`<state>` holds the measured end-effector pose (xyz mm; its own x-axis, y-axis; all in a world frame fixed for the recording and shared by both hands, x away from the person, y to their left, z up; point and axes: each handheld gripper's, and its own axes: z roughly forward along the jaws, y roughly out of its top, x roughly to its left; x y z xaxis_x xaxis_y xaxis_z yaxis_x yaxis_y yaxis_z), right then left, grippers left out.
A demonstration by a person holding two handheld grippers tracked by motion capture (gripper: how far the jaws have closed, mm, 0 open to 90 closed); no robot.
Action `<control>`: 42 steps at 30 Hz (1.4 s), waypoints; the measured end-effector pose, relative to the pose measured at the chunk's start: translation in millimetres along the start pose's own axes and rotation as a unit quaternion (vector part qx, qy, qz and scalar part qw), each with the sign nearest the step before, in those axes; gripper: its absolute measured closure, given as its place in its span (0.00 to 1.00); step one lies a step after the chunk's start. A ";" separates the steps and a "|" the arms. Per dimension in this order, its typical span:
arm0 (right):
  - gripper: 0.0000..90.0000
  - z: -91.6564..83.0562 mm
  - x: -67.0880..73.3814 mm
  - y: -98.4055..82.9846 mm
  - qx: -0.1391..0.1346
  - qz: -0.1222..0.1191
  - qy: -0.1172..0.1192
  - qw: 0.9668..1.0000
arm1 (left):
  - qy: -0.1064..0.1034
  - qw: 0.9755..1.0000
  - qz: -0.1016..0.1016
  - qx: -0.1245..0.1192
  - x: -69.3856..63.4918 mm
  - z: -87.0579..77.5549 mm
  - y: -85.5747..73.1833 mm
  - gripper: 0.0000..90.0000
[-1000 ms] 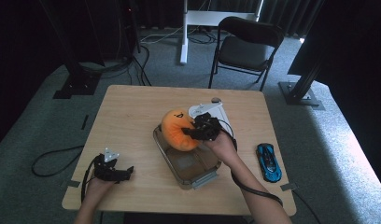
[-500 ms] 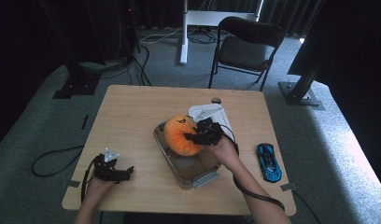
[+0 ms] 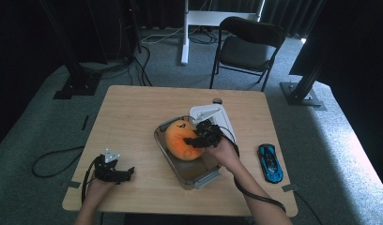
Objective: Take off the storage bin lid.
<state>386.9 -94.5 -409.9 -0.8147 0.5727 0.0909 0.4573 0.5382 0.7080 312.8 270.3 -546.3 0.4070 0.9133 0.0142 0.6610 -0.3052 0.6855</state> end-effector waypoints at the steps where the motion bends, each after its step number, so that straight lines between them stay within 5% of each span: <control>1: 0.59 1.0 -0.3 -0.3 0.001 0.002 0.000 1.000 | 0.000 1.000 0.000 0.000 0.0 0.0 0.0 0.01; 9: 0.41 6.9 -1.4 0.4 0.013 0.007 0.007 1.000 | 0.000 1.000 0.000 0.000 0.0 0.0 0.0 0.01; 12: 0.41 3.9 -2.3 0.8 -0.002 0.014 0.016 1.000 | 0.000 1.000 0.000 0.000 0.0 0.0 0.0 0.01; 17: 0.26 -11.4 -12.1 1.9 -0.033 0.040 0.004 0.999 | 0.000 1.000 0.000 0.000 0.0 0.0 0.0 0.01; 42: 0.15 -33.4 -31.3 -20.0 -0.049 0.062 -0.029 0.996 | 0.000 1.000 0.000 0.000 0.0 0.0 0.0 0.01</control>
<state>391.3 -143.9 -403.5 -0.7307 0.6672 0.1445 0.5145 0.3991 0.7589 312.8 270.2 -546.3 0.4069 0.9133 0.0142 0.6612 -0.3052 0.6854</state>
